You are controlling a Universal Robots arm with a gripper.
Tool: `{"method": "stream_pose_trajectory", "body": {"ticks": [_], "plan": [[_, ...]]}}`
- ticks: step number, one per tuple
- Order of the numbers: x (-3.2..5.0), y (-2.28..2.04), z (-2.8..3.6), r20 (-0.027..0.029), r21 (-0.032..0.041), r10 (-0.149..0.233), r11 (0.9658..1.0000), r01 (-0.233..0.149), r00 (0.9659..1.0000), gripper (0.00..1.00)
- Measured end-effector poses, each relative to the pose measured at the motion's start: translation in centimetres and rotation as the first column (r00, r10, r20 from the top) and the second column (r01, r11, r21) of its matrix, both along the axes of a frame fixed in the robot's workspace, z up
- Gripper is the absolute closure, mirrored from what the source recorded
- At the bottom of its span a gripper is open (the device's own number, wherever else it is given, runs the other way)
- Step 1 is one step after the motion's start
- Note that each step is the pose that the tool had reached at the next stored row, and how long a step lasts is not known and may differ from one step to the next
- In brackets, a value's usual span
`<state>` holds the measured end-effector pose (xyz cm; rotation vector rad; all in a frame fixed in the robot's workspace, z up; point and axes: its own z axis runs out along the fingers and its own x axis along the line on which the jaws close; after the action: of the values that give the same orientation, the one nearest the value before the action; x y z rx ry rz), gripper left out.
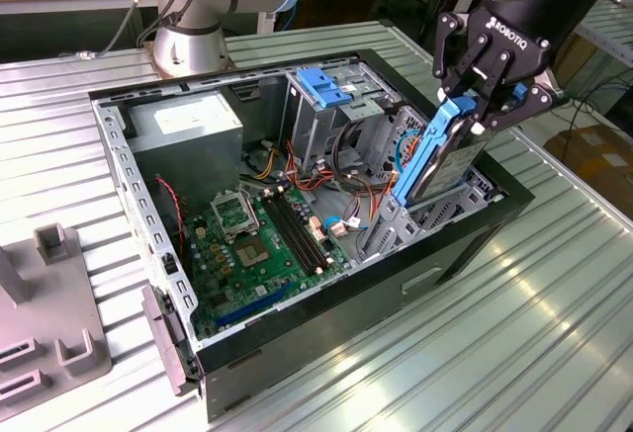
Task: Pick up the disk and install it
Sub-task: 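Insert the disk into the insertion slot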
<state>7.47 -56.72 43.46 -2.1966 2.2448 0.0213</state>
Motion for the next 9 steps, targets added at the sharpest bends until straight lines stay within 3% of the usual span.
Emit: {"method": "stream_pose_trajectory", "body": {"ticks": [9], "plan": [[0.00,0.00,-1.57,0.0000,-0.0001,0.000,1.0000,0.000,1.0000,0.63]]}}
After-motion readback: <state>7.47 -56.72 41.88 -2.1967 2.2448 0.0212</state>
